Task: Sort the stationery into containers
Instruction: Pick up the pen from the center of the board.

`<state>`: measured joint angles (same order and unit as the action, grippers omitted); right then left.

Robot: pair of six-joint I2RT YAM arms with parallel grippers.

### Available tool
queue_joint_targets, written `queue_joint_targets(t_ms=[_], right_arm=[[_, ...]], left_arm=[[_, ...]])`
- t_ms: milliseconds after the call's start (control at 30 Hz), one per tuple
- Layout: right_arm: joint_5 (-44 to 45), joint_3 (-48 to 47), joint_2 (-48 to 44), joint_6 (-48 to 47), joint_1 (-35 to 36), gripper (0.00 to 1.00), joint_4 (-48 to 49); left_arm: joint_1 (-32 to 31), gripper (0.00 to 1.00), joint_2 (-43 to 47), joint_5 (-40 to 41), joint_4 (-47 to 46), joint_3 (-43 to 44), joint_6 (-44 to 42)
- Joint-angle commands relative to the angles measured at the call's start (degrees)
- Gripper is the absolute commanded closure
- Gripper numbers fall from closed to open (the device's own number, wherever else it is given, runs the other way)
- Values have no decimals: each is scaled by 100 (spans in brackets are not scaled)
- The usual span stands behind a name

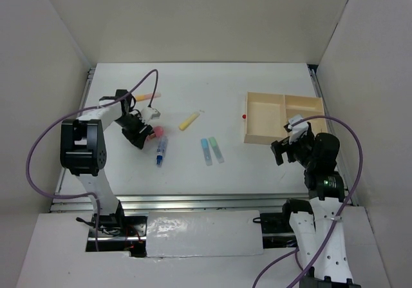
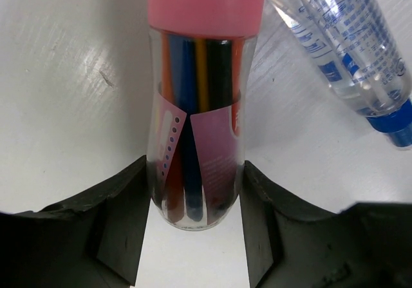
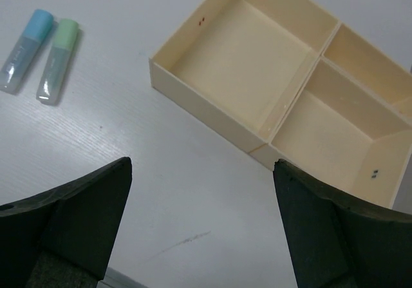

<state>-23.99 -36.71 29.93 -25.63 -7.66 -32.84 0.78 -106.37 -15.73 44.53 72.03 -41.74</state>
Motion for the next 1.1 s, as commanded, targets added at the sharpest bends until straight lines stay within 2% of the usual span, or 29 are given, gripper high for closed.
queue_joint_targets(t_ms=[0,167,200,300,367,400,533,633,667,767,933,1067], right_arm=[[-789,-468,118,-478,-25,4,418],[-1555,-636,74,-697,45,13,1075],[-1765,-601,31,-733,132,16,1217],[-1864,-661,117,-821,483,19,1771],[-1707,-828,380,-1030,730,20,1816],[-1584,-1012,503,-1119,1035,20,1825],[-846,-1329,996,-1804,2205,18,2088],[58,-1532,1505,-2437,3582,12,2255],[217,-1558,1594,-2743,3814,8,2351],[674,-1480,1884,-3288,4673,3,2703],[738,-1278,2323,-3844,5546,3,2959],[711,-1277,2754,-4117,6205,5,3029]], left_arm=[[133,87,-95,-604,572,547,34],[230,94,186,-1423,1679,1742,-63],[178,96,186,-1712,2143,2162,-45],[3,100,265,-2178,2743,2683,417],[-25,100,449,-2312,2754,2641,700],[-356,100,528,-2425,2719,2502,893],[-789,100,819,-2925,2692,2211,1413],[-1026,100,854,-3601,2683,1965,1809],[-1123,100,854,-3778,2683,1816,1905],[-1272,100,898,-4394,2666,1517,2221],[-1369,100,1100,-4728,2692,1261,2302],[-1597,100,1276,-4703,2692,972,2380]])
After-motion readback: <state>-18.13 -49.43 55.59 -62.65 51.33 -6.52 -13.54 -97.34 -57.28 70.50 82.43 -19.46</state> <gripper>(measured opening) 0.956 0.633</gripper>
